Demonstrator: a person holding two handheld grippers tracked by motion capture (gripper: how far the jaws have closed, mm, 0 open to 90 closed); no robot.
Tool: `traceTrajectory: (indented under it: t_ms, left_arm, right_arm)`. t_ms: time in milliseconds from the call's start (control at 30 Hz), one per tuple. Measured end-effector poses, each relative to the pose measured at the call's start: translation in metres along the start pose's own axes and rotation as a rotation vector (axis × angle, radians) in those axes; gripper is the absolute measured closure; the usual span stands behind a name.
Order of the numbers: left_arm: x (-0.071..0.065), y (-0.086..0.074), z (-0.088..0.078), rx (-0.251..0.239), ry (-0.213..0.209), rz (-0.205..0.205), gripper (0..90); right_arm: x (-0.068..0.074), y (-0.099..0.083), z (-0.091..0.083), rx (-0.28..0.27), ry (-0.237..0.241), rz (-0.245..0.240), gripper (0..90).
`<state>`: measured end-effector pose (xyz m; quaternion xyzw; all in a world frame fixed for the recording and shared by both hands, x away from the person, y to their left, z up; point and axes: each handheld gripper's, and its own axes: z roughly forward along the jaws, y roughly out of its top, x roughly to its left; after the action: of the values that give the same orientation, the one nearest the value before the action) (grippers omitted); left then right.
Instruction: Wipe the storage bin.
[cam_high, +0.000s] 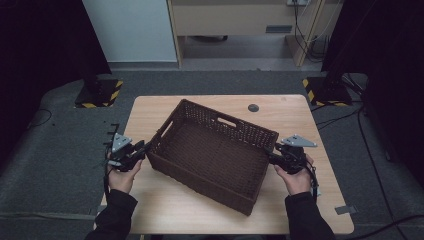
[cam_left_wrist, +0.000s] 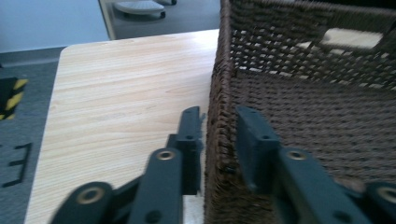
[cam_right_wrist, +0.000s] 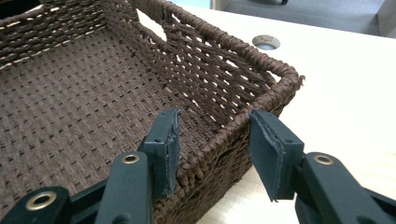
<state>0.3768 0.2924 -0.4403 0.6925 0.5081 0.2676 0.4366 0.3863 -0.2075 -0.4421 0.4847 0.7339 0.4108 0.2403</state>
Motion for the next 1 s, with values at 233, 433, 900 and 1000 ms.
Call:
traceTrajectory:
  t_ms: [233, 433, 900, 1000]
  left_arm:
    - [-0.008, -0.004, -0.021, -0.006, -0.035, -0.008, 65.0]
    - [-0.023, -0.009, -0.014, 0.010, -0.043, 0.021, 65.2]
    - [-0.017, -0.004, -0.002, 0.010, -0.030, -0.005, 62.7]
    - [-0.025, -0.008, -0.006, 0.011, -0.068, 0.008, 60.7]
  right_arm:
    - [0.002, -0.004, -0.008, 0.006, 0.014, 0.008, 52.8]
    - [0.002, -0.003, -0.010, 0.008, 0.014, -0.007, 51.7]
    - [-0.006, -0.001, 0.000, -0.014, -0.037, -0.015, 44.9]
    - [-0.005, -0.003, -0.002, -0.009, -0.040, -0.008, 46.1]
